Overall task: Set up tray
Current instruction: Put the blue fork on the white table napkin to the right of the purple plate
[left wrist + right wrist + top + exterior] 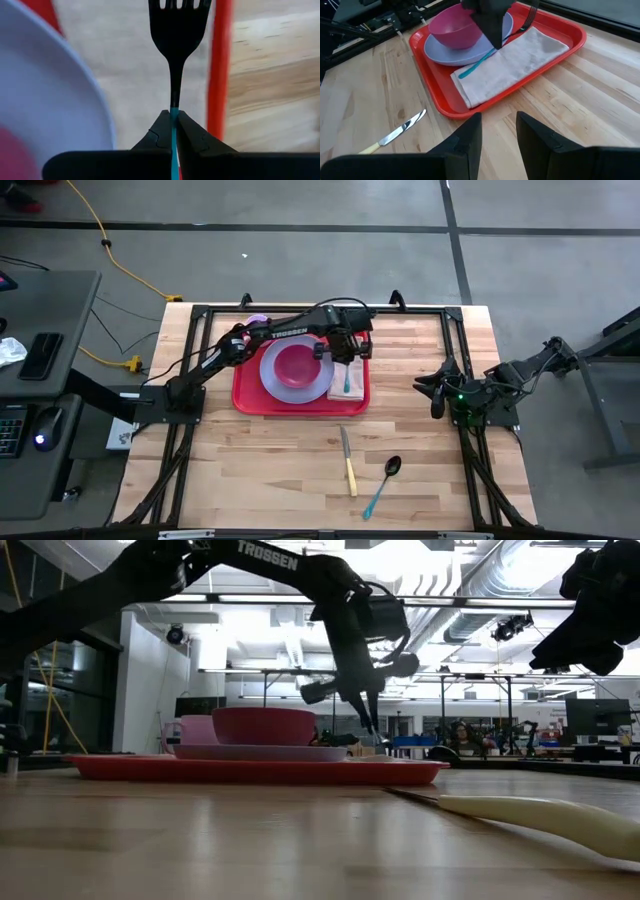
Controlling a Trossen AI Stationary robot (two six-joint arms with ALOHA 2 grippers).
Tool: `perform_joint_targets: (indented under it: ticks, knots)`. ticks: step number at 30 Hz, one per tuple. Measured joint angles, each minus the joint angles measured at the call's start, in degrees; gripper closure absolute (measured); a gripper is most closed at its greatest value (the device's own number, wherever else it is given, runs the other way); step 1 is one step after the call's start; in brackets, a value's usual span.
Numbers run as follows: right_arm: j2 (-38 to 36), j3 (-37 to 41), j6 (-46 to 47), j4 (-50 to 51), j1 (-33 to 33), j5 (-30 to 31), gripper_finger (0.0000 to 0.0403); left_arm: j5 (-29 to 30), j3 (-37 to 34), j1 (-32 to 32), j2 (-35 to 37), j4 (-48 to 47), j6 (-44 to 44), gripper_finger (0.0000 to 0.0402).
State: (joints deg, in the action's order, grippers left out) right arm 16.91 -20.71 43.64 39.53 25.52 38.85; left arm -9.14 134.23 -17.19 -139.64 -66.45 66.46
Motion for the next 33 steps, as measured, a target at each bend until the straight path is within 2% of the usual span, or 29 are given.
perform_joint_targets:
  ticks: [26,33]
  knots:
    - [0.0,0.0,0.0,0.0,0.0,-0.2,0.0304,-1.2,0.1,-0.8,-2.7,1.3,0.4,0.0366]
    - [0.0,0.0,0.0,0.0,0.0,-0.5,0.0304,-2.0,0.1,-0.8,-2.7,4.2,0.3,0.0366]
